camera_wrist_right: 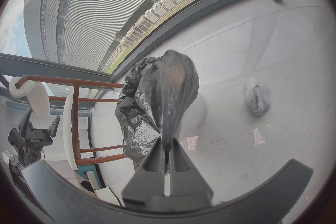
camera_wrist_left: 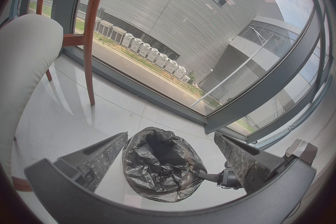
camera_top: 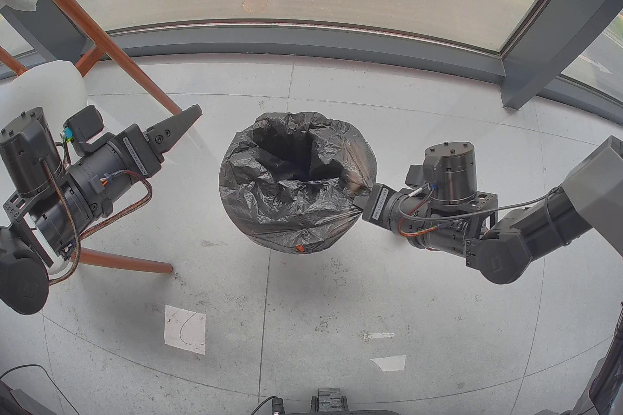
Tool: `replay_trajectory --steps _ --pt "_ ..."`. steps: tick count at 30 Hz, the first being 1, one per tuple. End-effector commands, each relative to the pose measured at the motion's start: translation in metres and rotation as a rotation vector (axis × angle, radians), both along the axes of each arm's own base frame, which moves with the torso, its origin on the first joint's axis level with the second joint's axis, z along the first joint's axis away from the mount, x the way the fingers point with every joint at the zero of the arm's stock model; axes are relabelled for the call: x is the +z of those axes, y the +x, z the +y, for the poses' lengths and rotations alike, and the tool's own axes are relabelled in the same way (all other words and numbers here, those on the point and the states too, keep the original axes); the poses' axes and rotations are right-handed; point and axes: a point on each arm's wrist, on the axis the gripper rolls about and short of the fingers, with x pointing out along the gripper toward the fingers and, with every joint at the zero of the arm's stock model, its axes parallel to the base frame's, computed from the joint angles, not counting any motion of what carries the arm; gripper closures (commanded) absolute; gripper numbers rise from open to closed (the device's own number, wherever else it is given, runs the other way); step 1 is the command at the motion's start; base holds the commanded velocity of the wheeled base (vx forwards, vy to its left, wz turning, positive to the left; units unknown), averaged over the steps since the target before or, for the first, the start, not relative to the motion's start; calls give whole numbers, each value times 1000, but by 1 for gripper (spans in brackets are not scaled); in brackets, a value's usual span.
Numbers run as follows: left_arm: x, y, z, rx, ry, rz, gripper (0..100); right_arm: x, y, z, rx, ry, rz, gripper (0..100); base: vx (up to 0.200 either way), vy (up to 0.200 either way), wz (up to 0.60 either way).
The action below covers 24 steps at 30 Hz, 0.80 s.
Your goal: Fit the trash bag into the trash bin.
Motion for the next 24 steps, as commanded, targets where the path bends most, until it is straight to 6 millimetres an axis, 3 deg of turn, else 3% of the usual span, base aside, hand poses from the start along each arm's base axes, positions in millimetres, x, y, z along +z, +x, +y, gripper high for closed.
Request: replay_trajectory --steps 1,3,4,14,19,24 --pt "-1 1 0 0 2 3 0 -9 -9 -6 14 -42 26 100 0 0 0" --pt "-1 1 0 -1 1 4 0 -14 -12 -6 22 -60 33 100 0 0 0" --pt "-1 1 0 -1 1 4 0 -14 -13 -6 22 -56 32 0 0 0 0" --pt "-1 1 -1 -6 2 1 0 -15 -26 -24 -3 -5 -27 0 0 0 0" --pt "-5 7 -3 -17 8 17 0 -8 -16 -44 -58 54 -137 0 0 0 0" --pt "-13 12 -5 -40 16 44 0 -2 -16 -48 -31 86 -216 0 0 0 0"
